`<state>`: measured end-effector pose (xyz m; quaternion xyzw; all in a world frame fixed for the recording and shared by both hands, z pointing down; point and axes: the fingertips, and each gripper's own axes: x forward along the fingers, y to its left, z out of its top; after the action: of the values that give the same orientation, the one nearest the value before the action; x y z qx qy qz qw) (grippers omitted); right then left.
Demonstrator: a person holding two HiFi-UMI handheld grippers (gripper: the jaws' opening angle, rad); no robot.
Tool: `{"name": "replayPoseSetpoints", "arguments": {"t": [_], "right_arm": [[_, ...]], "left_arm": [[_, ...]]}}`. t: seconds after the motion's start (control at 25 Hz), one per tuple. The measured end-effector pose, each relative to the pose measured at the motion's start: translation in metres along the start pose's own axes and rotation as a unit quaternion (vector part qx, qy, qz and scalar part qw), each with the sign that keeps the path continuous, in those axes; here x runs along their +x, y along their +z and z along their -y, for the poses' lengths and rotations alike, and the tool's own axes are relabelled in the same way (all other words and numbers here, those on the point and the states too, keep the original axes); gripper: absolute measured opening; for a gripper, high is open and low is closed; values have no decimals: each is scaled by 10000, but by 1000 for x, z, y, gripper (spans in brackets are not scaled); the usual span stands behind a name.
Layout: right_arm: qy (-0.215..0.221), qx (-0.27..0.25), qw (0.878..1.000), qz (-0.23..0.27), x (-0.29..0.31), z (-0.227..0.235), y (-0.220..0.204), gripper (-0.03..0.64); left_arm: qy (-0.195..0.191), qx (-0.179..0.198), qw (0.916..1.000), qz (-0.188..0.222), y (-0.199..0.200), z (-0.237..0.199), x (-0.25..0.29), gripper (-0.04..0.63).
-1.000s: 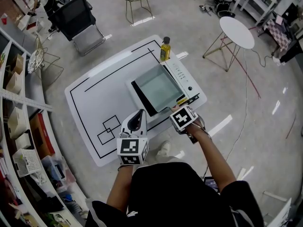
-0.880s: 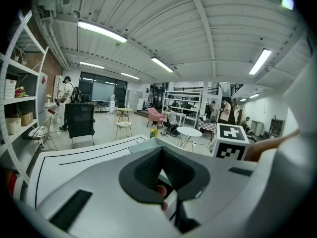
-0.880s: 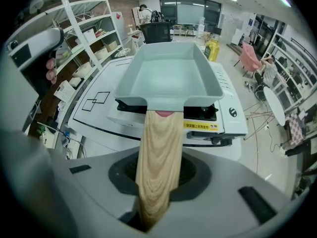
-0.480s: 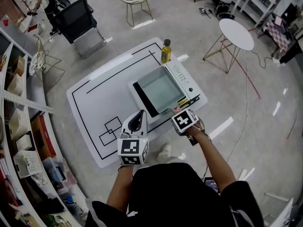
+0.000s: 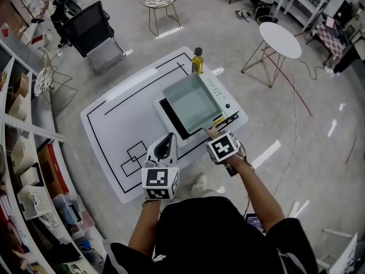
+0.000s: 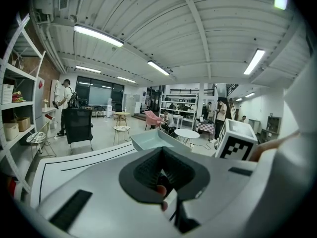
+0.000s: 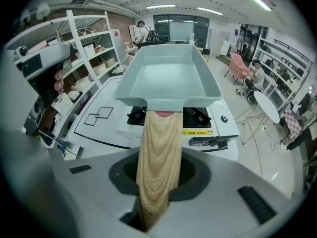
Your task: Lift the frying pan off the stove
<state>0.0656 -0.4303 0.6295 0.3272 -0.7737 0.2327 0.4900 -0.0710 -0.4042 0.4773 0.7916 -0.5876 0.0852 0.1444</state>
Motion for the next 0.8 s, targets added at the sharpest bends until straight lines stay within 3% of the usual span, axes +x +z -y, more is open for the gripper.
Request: {"name": "replayPoseSetpoints", "arguments": {"t": [0.16,0.44,0.8], "right_arm": [[209,208,9995,130,-13,-23,-2,71],[-68,499,9970,584,-38,-41,3,71],[-270,675,9938,843,-64,-85,-24,71]], "left_arm": [[-82,30,9999,50,1,1,-11,9],[-275,29,9996,73,-6,2,-33,9],[-661,170,9975,185,-17,14,-79,9]]}}
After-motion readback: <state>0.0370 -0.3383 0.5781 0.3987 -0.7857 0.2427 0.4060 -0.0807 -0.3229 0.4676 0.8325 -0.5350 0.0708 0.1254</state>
